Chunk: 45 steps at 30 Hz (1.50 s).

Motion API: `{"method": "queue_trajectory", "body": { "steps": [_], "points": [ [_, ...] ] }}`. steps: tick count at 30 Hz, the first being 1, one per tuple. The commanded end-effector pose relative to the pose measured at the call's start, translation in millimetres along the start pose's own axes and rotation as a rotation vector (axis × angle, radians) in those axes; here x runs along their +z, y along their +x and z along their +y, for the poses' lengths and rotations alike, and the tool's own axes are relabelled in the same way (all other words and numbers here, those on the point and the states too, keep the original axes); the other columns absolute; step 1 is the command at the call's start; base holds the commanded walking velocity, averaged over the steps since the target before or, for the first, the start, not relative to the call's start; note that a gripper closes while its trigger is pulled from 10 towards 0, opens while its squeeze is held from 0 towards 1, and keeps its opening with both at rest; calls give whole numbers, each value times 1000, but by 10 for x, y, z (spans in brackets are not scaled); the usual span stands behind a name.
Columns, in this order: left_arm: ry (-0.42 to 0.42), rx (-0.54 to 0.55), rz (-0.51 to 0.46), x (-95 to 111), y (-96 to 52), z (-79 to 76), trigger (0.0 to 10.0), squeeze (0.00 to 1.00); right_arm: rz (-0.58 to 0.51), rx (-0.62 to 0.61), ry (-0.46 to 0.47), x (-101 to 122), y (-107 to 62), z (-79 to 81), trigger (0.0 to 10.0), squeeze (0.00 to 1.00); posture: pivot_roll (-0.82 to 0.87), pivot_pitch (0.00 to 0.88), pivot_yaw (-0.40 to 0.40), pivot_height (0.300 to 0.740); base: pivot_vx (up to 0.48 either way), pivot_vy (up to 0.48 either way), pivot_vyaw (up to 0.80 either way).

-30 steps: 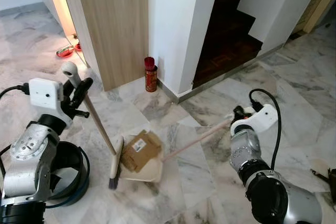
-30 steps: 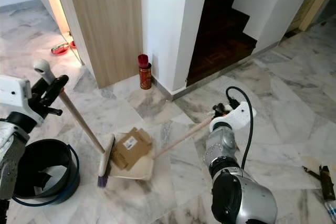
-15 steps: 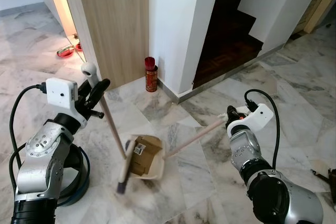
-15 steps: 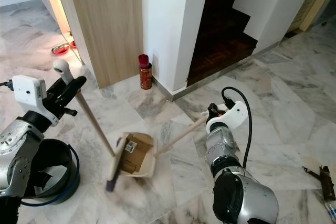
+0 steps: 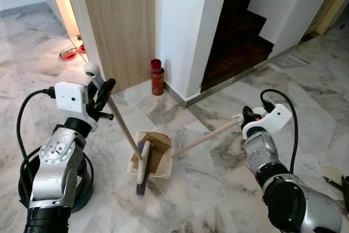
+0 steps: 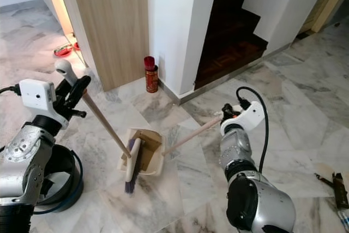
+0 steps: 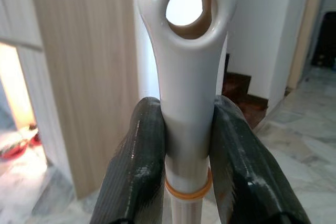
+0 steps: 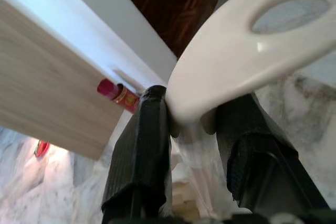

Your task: Sweep floor

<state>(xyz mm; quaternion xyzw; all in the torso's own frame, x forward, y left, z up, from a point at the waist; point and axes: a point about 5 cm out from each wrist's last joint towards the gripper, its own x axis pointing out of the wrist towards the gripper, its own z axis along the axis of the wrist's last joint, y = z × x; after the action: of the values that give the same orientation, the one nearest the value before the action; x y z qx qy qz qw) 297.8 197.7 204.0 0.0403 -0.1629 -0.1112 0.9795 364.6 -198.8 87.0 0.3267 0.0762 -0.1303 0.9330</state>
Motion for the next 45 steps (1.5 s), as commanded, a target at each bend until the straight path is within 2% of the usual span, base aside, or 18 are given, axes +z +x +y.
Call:
{"method": "queue_trajectory", "body": {
  "steps": [1, 4, 7, 16, 19, 24, 30, 38, 45],
  "points": [
    [88, -8, -61, 218, 55, 30, 10000, 0, -110, 27, 19, 233, 36, 48, 10000, 0, 153, 0, -66, 740, 0, 0, 0],
    [195, -72, -45, 297, 99, -4, 10000, 0, -109, -4, 4, 196, 18, -12, 10000, 0, 163, 0, -64, 740, 0, 0, 0],
    [213, -81, -43, 315, 111, -7, 10000, 0, -117, -19, 18, 191, 11, -30, 10000, 0, 175, 0, -63, 740, 0, 0, 0],
    [188, 15, -41, 260, 70, 128, 10000, 0, -143, -7, -36, 244, 16, -13, 10000, 0, 163, 0, -65, 740, 0, 0, 0],
    [142, 90, 2, -10, -7, 168, 10000, 0, -183, 37, -76, 317, 17, 18, 10000, 0, 137, 0, -68, 740, 0, 0, 0],
    [117, 98, 52, -216, -55, 112, 10000, 0, -213, 79, -151, 382, 7, 15, 10000, 0, 120, 0, -68, 740, 0, 0, 0],
    [105, 87, 64, -264, -67, 39, 10000, 0, -237, 127, -182, 403, -23, -18, 10000, 0, 108, 0, -65, 740, 0, 0, 0],
    [100, 73, 56, -286, -31, -1, 10000, 0, -261, 110, -140, 429, -21, 2, 10000, 0, 108, 0, -53, 740, 0, 0, 0],
    [94, 77, 54, -316, -23, -34, 10000, 0, -262, 123, -155, 434, -21, 31, 10000, 0, 101, 0, -50, 740, 0, 0, 0]
  ]
}}
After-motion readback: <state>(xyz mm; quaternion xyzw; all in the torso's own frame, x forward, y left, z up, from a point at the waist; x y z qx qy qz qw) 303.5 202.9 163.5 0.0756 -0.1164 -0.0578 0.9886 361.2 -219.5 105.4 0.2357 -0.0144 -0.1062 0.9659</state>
